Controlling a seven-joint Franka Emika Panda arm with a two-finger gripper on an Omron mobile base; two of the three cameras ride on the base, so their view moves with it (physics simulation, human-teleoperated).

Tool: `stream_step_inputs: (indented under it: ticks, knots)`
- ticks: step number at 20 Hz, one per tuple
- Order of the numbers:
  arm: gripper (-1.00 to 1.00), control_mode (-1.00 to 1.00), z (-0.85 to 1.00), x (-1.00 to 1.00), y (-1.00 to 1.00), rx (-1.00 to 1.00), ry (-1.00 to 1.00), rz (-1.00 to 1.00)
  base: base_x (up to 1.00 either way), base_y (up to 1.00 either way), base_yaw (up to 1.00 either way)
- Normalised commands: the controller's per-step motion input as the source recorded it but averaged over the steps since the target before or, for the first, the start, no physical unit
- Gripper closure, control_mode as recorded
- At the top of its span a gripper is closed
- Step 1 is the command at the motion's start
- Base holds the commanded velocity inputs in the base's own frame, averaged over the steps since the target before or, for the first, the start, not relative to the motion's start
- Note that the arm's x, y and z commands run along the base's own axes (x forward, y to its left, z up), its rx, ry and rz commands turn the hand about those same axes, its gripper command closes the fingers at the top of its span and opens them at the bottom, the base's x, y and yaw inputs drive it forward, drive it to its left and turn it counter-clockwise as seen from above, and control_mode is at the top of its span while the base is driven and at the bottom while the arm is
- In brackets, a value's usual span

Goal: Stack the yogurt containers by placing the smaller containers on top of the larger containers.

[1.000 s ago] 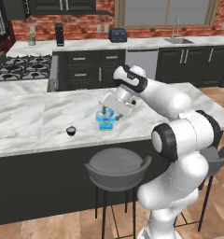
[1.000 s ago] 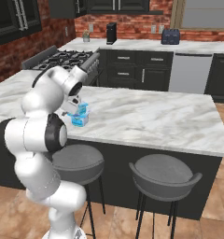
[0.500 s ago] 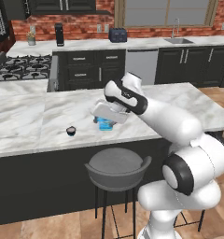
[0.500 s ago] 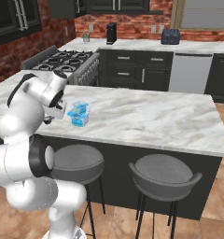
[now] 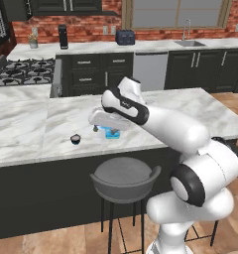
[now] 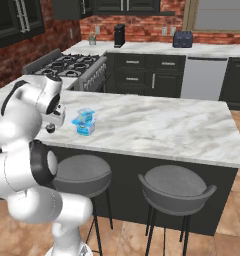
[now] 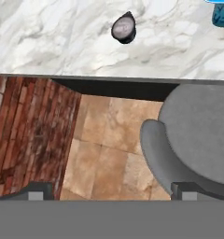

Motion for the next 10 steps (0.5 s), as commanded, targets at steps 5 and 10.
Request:
stream_step_inputs:
  ticks: [5, 10]
  knots:
    - [-1.0, -1.0, 0.0, 0.38, 0.3, -0.09, 0.06, -0.07, 0.0, 0.0, 0.0]
    - [-1.0, -1.0, -0.01, 0.3, 0.31, -0.1, 0.07, -0.08, 0.0, 0.0, 0.0]
